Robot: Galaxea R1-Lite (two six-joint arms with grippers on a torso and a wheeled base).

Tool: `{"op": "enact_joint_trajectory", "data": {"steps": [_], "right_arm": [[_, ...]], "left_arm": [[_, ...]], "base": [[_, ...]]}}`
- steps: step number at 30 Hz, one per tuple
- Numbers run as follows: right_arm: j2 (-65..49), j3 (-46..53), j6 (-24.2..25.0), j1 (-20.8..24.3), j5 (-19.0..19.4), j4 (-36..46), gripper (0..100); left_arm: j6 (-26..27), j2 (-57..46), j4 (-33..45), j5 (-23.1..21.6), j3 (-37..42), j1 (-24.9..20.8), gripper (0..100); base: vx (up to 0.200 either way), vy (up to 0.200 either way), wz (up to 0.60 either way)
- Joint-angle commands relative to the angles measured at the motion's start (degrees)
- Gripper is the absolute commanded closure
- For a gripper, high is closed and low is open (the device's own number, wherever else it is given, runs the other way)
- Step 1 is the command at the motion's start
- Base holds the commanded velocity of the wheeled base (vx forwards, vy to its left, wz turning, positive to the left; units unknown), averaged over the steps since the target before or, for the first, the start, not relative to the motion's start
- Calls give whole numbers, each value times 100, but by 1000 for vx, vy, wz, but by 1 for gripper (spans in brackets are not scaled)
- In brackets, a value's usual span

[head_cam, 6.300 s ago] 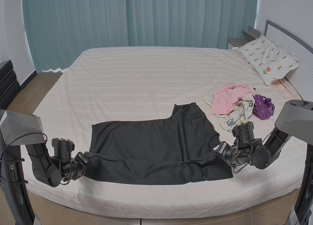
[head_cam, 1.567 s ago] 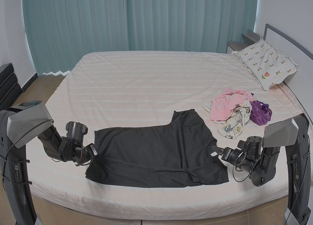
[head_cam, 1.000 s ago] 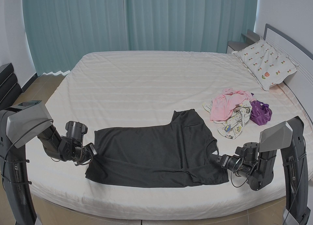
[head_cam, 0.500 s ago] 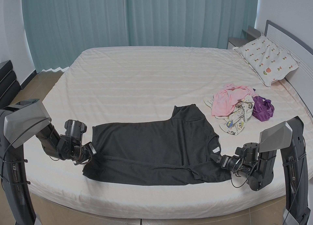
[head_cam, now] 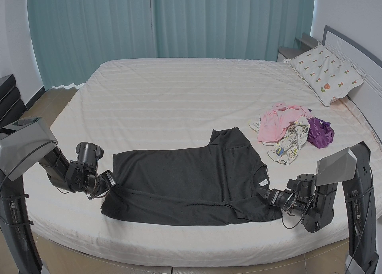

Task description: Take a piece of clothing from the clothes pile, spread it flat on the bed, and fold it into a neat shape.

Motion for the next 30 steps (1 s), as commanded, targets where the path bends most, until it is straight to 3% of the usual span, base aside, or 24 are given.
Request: {"op": "enact_joint_trajectory", "data": {"steps": [1, 30], "right_arm": [[3, -2, 1, 1, 0, -76, 0], [12, -2, -8, 10, -9, -76, 0]], "left_arm": [[0, -59, -1, -3, 28, 9, 100], [0, -85, -1, 15, 64, 18, 100]], "base": [[0, 0, 0], [0, 0, 0]]}}
